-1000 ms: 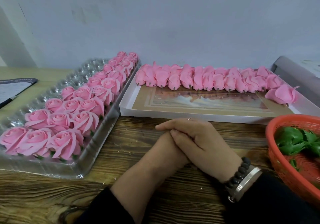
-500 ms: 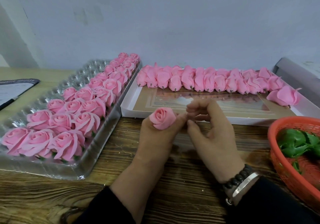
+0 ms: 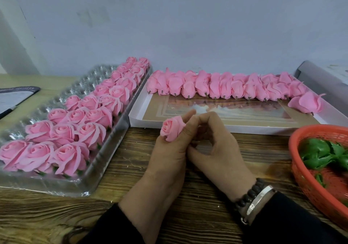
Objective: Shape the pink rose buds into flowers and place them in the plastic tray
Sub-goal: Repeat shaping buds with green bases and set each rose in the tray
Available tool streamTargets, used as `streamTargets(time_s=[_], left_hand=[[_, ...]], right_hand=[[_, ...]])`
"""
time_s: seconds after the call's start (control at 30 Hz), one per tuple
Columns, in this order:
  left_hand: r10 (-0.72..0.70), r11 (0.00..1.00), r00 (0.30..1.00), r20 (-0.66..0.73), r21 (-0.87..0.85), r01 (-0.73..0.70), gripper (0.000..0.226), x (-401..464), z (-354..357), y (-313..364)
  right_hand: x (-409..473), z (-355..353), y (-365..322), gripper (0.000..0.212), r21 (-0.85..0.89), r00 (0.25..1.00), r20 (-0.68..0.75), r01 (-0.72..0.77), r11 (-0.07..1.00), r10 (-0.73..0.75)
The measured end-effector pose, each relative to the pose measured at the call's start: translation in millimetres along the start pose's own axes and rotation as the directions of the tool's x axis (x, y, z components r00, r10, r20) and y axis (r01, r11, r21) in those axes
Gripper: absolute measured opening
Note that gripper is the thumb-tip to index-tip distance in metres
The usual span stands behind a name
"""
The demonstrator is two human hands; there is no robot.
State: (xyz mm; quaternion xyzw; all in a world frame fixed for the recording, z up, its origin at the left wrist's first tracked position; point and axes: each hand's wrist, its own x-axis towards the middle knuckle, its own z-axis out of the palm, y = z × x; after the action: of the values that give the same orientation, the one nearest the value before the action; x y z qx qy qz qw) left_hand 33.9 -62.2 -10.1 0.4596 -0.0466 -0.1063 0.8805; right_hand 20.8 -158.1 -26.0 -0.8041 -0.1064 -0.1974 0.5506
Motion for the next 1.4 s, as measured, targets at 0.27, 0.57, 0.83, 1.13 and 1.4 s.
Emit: streamTargets(time_s=[0.27,0.57,0.83,1.13,1.4], left_hand=[[-0.059,0.997,0.998,0.022,0.041,0.058,0.065,-1,-1,-1],[-0.029,0.981,0.992,0.120,0.195,0.005,0.049,-1,-1,5],[0.211,0.743,0.977,0.012,0.647,-0.168,0.066,-1,-6,12],[0.249,0.570,0.961,0.117,0.785,-0.243,0.027,0,-7,15],[0.224,0.516,0.954,0.200,0.806,-0.291,0.018,0,-17,27]], right_hand=[[0,-3,-6,0.044,-0.042,1.000,0.022,0.020,0.999,-0.019],[2,-5,-2,0.045,-0.009,0.998,-0.067,-0.014,1.000,0.014],[4,-8,4,0.031,-0.063,0.990,-0.124,-0.074,0.995,0.065],[3,-7,7,0.036,-0.138,0.998,-0.034,-0.053,0.989,0.049],[1,-9,8,0.031,-0.135,1.000,-0.010,-0.003,0.991,0.002]])
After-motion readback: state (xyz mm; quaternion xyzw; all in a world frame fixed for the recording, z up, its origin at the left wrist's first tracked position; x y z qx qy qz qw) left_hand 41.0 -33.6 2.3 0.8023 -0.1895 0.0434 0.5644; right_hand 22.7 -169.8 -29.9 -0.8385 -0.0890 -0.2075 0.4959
